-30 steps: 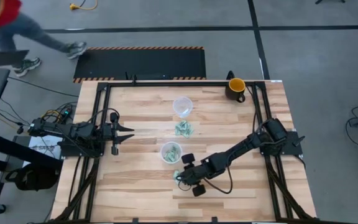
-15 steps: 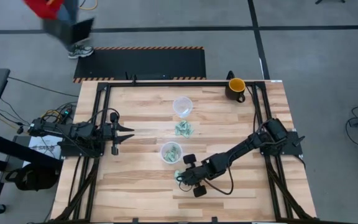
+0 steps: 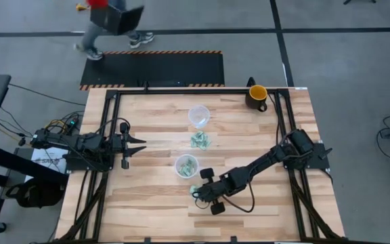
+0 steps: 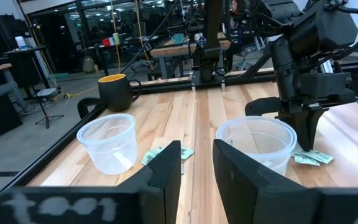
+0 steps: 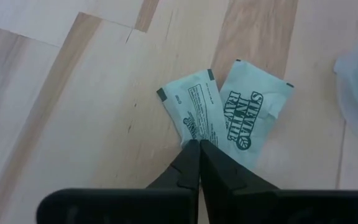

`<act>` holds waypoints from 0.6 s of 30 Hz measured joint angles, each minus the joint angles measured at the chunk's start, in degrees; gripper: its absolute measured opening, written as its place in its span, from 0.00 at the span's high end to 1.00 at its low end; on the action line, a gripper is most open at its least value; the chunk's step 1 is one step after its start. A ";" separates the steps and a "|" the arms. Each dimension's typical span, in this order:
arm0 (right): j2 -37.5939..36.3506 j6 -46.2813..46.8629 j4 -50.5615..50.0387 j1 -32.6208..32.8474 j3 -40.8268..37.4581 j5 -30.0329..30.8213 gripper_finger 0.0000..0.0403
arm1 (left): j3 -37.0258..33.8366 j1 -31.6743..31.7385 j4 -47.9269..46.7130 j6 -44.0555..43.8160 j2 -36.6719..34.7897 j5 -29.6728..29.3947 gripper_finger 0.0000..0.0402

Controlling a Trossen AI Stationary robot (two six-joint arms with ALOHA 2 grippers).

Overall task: Pick and place items into bin
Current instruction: Put the bottom right stevia packet into the bottom bin

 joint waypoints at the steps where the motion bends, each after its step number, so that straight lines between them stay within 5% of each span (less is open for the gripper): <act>1: -0.27 0.00 -0.27 0.18 -0.03 0.08 1.00 | 0.00 0.00 -0.01 0.00 0.01 0.00 0.79; 18: -1.30 -5.16 -14.38 1.04 9.81 1.40 1.00 | 0.01 0.00 0.00 0.00 0.01 0.01 0.79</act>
